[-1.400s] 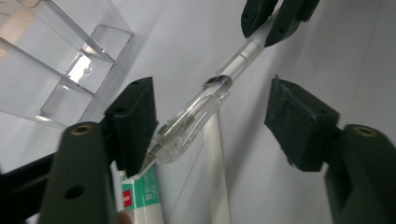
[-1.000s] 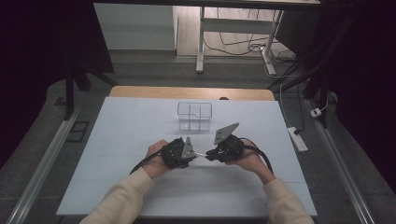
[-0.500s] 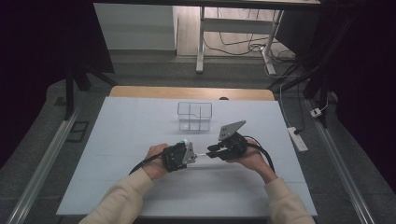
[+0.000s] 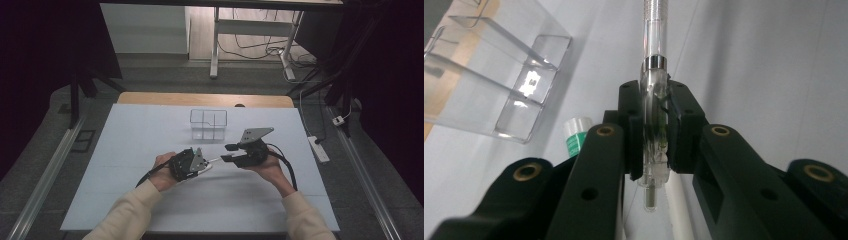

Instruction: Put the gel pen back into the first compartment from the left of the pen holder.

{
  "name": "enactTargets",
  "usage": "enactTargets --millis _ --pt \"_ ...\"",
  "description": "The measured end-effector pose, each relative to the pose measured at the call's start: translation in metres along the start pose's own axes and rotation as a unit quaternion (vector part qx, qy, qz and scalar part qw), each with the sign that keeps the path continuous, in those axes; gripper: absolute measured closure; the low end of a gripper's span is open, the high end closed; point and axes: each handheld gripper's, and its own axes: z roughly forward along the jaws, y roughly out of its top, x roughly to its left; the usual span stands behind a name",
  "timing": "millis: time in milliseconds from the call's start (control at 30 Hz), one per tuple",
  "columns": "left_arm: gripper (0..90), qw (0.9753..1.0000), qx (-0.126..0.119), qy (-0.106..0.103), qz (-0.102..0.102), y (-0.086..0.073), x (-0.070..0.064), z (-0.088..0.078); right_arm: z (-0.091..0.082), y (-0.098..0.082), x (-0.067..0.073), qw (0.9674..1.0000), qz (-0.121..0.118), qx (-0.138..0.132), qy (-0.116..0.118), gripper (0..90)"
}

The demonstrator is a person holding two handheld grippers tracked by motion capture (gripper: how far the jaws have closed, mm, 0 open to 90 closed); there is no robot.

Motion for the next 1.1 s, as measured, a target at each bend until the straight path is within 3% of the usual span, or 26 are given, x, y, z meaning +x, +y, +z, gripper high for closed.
enactTargets --millis 433,667,1100 --pt "79.5 0.9994 -0.006 0.016 -0.029 -0.006 0.008 -0.004 -0.010 -0.003 -0.006 0.9975 0.020 -0.048 -0.048 45.7" --pt "79.5 0.9980 -0.018 0.028 -0.055 -0.012 0.015 -0.008 -0.014 -0.004 -0.009 0.9953 0.031 -0.055 -0.073 44.3" --pt "79.4 0.9930 -0.059 0.028 -0.099 -0.018 0.024 -0.017 -0.009 -0.006 -0.009 0.9955 0.043 -0.048 -0.070 41.7"
